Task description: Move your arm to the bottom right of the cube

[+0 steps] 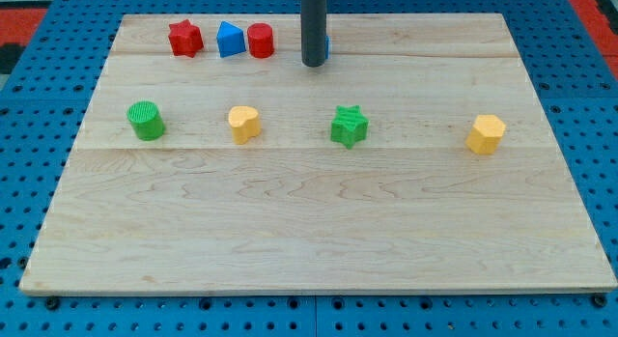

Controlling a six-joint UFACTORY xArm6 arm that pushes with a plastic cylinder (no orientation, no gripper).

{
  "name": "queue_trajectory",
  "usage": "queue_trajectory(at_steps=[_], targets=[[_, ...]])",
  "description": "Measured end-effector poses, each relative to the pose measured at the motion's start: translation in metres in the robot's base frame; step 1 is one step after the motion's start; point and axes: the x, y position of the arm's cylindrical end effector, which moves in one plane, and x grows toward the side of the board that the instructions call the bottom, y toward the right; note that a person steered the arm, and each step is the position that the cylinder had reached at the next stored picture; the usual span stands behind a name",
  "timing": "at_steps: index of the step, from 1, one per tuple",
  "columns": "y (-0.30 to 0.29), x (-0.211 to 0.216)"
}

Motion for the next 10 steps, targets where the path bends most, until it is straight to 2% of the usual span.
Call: queue_trajectory(at_steps=[1, 2, 6, 10], targets=[[0.037, 0.011], [0.064, 0.003], [0.079, -0.002], [0.066, 0.012]])
